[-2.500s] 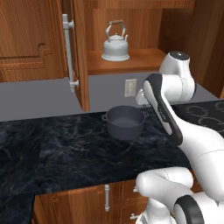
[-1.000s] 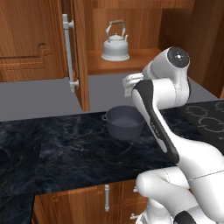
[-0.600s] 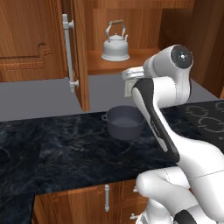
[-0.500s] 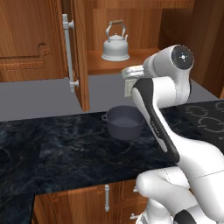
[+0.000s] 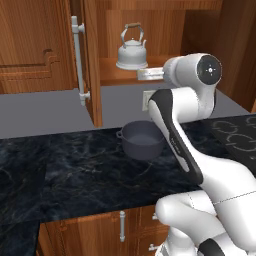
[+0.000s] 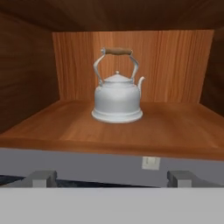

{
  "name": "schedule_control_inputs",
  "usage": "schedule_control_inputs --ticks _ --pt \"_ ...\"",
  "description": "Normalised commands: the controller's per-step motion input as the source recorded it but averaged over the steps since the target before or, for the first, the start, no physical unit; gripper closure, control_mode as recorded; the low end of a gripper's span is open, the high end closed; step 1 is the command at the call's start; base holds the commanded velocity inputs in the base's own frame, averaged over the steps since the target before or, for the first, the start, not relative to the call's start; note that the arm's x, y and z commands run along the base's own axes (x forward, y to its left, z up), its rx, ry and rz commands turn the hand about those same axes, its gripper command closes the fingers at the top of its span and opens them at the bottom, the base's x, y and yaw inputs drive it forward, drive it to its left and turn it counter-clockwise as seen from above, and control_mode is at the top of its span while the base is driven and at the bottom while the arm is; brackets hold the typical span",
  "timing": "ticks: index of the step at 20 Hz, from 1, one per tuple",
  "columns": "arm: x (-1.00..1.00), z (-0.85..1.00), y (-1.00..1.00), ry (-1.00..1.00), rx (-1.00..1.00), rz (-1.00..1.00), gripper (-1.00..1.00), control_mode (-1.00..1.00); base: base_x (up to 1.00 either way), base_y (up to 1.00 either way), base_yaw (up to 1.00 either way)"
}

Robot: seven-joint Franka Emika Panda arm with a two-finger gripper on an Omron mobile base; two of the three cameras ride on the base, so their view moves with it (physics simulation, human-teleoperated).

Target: Pick the kettle from the cabinet and place it on a stove burner. Then pick the pot from the counter and place it on another stove burner. Finally, turn both burners on.

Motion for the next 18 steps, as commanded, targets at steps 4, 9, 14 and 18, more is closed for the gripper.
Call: schedule_control_inputs --ticks 4,9,14,18 --pt "0.19 0.41 0.0 -0.03 0.07 0.0 -1.0 -1.0 0.0 0.0 0.0" --pt "0.22 0.4 0.0 -0.03 0.08 0.0 -1.0 -1.0 0.0 0.0 0.0" --pt "0.14 0.31 0.0 -0.11 0.06 0.0 -1.0 -1.0 0.0 0.0 0.0" --pt "0.02 0.19 0.01 -0.1 0.02 0.0 -1.0 -1.0 0.0 0.0 0.0"
